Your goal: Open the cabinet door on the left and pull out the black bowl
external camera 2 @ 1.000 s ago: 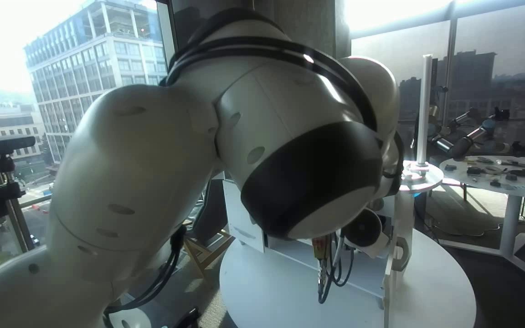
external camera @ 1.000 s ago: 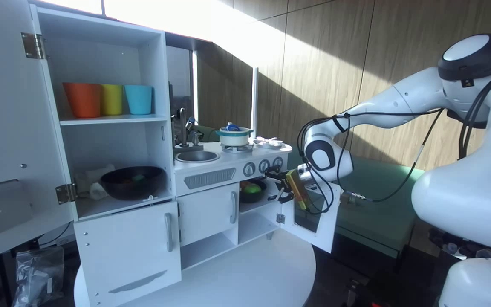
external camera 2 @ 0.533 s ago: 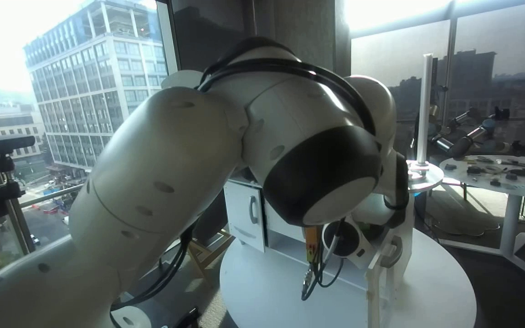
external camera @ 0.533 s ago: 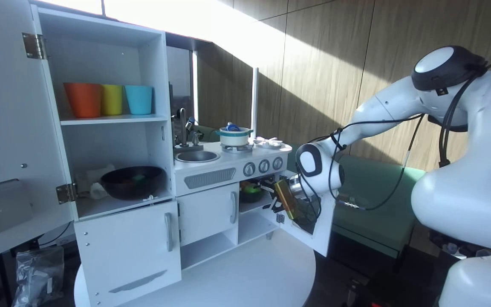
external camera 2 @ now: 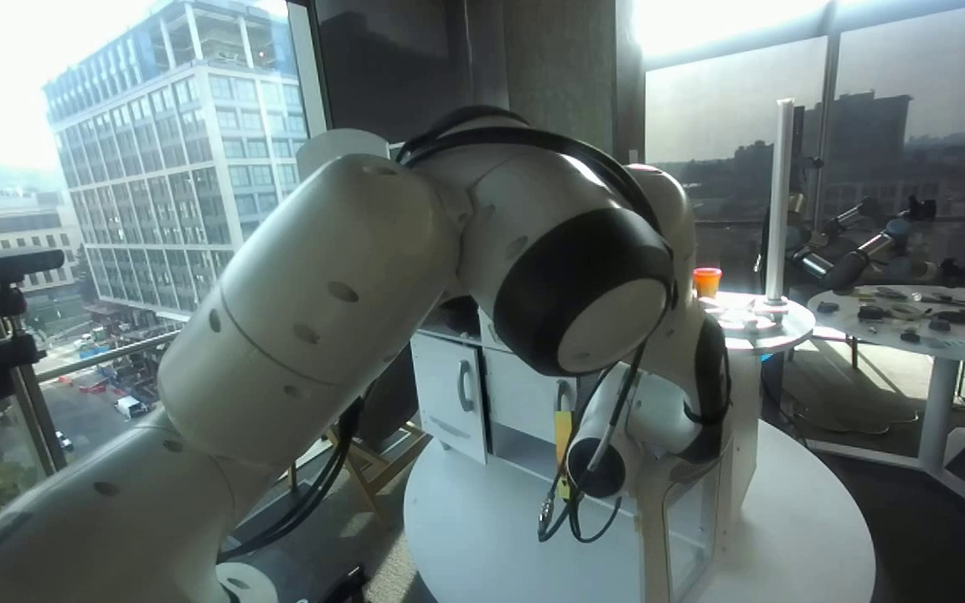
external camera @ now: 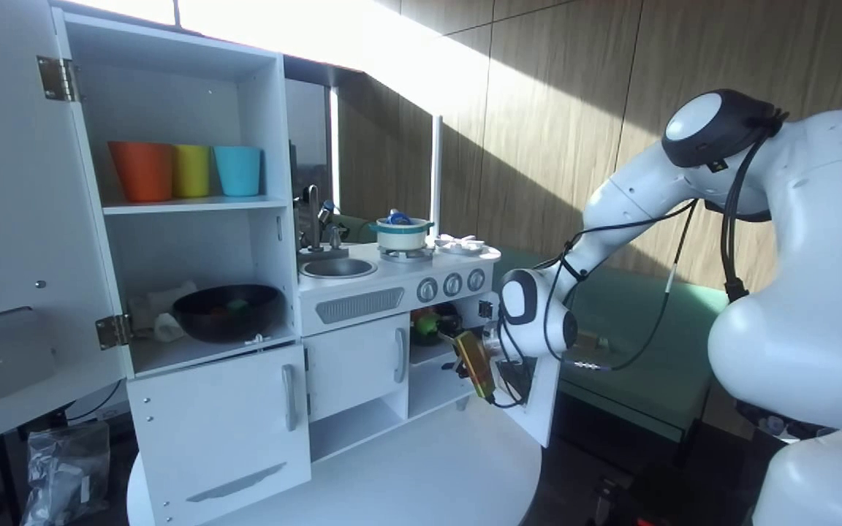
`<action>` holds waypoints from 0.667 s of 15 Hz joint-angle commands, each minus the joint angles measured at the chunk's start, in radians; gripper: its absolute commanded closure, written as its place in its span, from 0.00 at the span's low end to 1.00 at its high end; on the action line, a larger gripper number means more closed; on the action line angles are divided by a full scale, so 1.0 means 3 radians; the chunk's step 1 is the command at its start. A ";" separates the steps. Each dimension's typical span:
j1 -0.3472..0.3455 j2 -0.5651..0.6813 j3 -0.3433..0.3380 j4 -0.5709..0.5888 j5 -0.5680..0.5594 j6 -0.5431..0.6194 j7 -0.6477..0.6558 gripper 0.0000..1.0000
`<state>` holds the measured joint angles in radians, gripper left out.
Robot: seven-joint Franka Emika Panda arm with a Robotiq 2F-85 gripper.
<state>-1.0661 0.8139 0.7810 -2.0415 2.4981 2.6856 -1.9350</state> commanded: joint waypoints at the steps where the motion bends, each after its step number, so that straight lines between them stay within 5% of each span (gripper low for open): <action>1: 0.0665 -0.0736 -0.0789 -0.0360 -0.0076 -0.0575 0.0555 0.00; 2: 0.0776 -0.0811 -0.0902 -0.0443 -0.0062 -0.0638 0.0565 0.00; 3: 0.0400 -0.0579 -0.0465 -0.0489 0.0227 -0.0454 -0.0048 0.00; 4: 0.1135 -0.1025 -0.1266 -0.0641 -0.0005 -0.0760 0.0676 0.00; 10: 0.2463 -0.1453 -0.2432 -0.1123 0.0054 -0.1117 0.0756 0.00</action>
<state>-0.5241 0.4873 0.2183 -2.2873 2.5059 2.4026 -1.7550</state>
